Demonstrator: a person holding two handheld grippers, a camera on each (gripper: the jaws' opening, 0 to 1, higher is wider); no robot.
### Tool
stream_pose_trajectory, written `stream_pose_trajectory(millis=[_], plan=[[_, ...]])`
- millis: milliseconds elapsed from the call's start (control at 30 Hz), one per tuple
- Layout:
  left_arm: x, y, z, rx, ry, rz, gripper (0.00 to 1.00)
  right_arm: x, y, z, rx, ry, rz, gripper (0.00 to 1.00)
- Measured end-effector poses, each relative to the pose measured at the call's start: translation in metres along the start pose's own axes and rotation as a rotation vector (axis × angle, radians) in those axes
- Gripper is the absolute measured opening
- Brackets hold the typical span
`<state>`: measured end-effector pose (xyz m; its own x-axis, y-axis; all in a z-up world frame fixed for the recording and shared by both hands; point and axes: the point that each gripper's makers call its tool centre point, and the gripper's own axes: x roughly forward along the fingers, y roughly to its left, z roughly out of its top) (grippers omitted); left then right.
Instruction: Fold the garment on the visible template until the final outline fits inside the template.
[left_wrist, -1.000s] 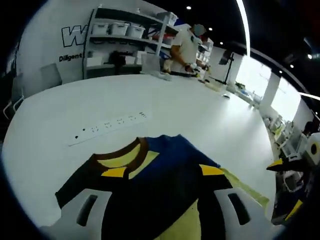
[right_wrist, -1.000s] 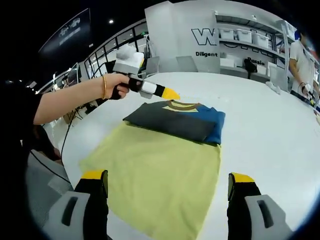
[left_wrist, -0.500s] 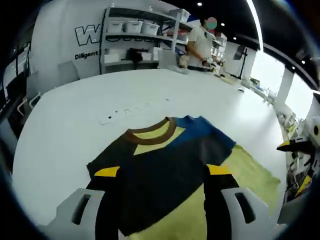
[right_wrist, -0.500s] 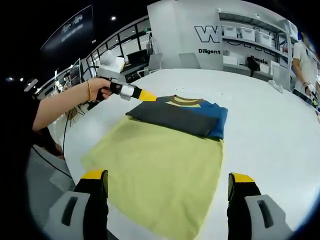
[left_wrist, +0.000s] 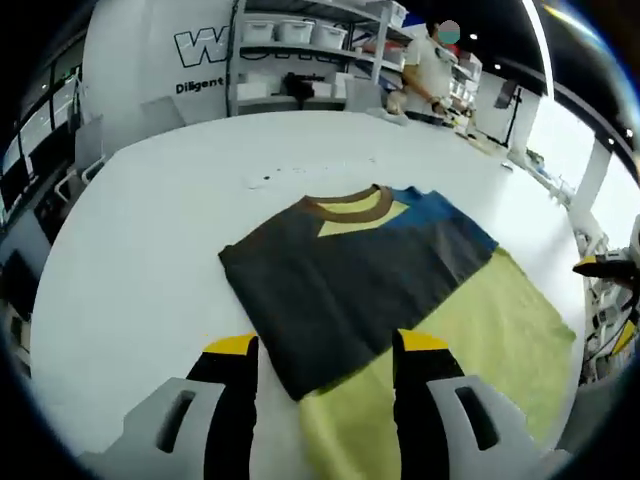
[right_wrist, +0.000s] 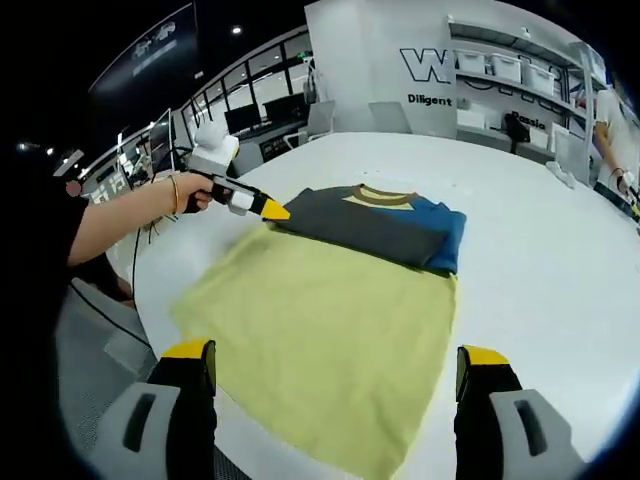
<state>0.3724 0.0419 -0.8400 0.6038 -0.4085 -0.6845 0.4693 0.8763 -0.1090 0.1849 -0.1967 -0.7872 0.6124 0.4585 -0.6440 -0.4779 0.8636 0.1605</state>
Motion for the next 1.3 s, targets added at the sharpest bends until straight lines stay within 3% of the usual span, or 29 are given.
stream_pose_trajectory(millis=[100,133,267,600,867,933,1300], plan=[[0.001,0.006,-0.01,-0.013,0.015,0.013,0.42,0.0,0.0,0.001,0.0,-0.005,-0.001,0.99],[0.001,0.005,-0.015,-0.054,0.032,0.007,0.39,0.0,0.0,0.001,0.002,-0.005,-0.001,0.99],[0.001,0.001,-0.018,-0.095,0.018,-0.029,0.29,0.0,0.001,0.0,0.005,-0.004,-0.001,0.99],[-0.004,0.006,-0.028,-0.064,0.049,0.002,0.09,-0.001,0.0,-0.003,0.01,0.002,-0.008,0.99],[-0.006,0.009,-0.031,-0.032,0.053,0.007,0.04,0.0,0.003,-0.006,0.006,0.013,-0.005,0.99],[-0.007,0.015,-0.031,0.014,0.056,0.028,0.04,0.0,0.003,-0.007,0.005,0.015,-0.006,0.99],[-0.011,0.02,-0.034,0.005,0.069,0.01,0.03,0.001,0.012,-0.008,0.0,0.019,0.007,0.99]])
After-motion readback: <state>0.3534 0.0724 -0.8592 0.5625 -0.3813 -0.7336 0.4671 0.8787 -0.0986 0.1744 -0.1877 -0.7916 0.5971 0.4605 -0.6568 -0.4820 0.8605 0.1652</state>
